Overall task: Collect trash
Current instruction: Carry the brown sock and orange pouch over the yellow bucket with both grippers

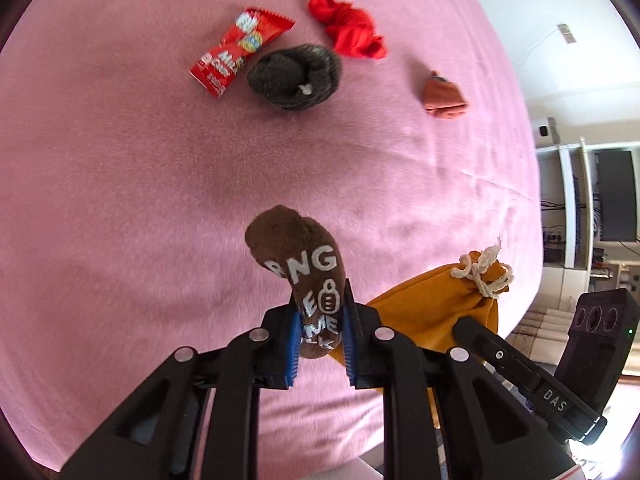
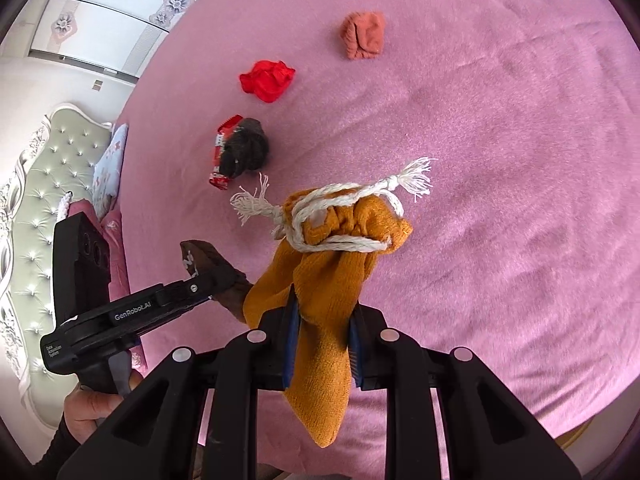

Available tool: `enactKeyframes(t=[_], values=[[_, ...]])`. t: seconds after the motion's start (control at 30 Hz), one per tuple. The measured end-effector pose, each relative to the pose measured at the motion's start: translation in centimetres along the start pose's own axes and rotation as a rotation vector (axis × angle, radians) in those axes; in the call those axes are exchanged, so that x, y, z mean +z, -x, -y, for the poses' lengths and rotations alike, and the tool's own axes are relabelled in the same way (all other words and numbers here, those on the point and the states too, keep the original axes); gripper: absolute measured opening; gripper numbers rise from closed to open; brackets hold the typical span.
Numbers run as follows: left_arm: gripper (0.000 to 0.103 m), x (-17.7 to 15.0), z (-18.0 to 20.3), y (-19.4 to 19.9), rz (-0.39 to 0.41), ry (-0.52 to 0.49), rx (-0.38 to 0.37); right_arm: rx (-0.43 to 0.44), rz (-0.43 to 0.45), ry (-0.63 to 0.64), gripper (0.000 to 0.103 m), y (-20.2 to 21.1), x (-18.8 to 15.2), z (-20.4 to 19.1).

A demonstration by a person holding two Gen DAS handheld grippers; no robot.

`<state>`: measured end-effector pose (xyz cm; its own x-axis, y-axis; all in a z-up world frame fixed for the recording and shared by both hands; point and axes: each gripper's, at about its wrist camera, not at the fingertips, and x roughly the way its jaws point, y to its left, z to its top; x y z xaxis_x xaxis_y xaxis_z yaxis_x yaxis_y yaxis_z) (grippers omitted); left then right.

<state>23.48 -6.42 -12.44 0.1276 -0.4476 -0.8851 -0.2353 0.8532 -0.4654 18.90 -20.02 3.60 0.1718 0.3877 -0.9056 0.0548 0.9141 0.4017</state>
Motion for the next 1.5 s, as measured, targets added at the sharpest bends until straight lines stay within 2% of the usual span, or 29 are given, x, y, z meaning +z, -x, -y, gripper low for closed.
enactKeyframes(t=[0.2, 0.4, 0.63, 0.87, 1.2, 1.5], values=[[0.018, -3.3, 0.3, 4.2, 0.034, -0.073, -0.038, -0.007, 0.087, -0.009, 0.021, 3.4, -4.8, -1.8], [0.018, -7.0, 0.5, 6.9, 0.026, -0.164, -0.057, -0.001, 0.156, -0.044, 0.021, 6.3, -10.2, -2.3], [0.018, -11.5, 1.6, 6.8, -0.029, -0.226, -0.075, -0.019, 0.202, -0.133, 0.021, 9.2, -15.2, 0.9], [0.018, -15.0, 7.3, 2.9, -0.130, -0.341, -0.075, -0.049, 0.245, -0.271, 0.021, 12.8, -19.0, 7.2], [0.018, -22.2, 19.2, -6.1, -0.298, -0.561, -0.046, -0.113, 0.286, -0.467, 0.021, 17.8, -24.7, 17.9], [0.018, -28.8, 25.1, -14.8, -0.451, -0.696, 0.019, -0.124, 0.289, -0.656, 0.021, 19.2, -30.6, 26.7]])
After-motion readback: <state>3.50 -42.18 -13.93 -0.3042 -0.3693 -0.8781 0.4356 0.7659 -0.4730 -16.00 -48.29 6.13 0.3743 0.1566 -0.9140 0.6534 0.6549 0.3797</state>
